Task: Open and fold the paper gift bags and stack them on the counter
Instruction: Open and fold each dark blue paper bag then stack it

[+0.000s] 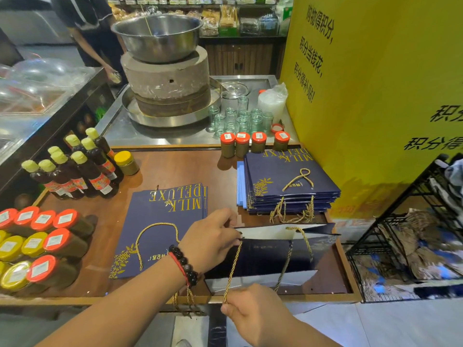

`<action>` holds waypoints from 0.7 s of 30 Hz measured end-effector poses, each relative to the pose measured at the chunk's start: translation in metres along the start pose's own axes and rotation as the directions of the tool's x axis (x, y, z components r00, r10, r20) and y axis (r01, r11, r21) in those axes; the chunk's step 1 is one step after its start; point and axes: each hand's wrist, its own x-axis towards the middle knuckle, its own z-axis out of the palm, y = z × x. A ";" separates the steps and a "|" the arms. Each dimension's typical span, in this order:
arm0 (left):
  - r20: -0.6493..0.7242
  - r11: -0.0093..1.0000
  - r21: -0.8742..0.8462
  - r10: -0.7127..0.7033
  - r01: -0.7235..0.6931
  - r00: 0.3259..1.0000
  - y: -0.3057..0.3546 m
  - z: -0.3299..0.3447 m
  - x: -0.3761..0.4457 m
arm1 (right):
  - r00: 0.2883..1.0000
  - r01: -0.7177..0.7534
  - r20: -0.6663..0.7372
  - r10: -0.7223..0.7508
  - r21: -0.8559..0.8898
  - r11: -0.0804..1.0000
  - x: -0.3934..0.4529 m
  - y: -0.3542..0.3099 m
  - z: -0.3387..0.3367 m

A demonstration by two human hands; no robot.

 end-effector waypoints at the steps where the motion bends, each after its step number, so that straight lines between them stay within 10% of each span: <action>1: 0.002 1.000 -0.005 0.001 -0.001 1.000 -0.001 0.001 0.000 | 0.999 0.017 0.029 -0.015 -0.072 0.997 -0.001 0.001 -0.004; 10: -0.018 0.999 -0.031 0.009 -0.009 1.000 -0.003 0.004 -0.004 | 0.882 -0.365 -0.388 0.267 -0.204 0.909 0.011 0.030 -0.137; 13: -0.031 0.999 -0.030 -0.013 0.012 0.999 0.000 0.004 -0.005 | 0.845 -0.533 -0.107 0.523 -0.239 0.812 0.029 0.065 -0.155; 16: -0.028 0.999 -0.030 -0.045 0.044 0.999 0.005 0.004 -0.005 | 0.885 -0.428 0.136 0.445 -0.140 0.893 0.039 0.074 -0.150; 21: -0.019 0.998 -0.025 -0.064 0.064 0.998 0.008 0.003 -0.006 | 0.948 -0.311 0.039 0.314 0.312 0.898 0.038 0.078 -0.141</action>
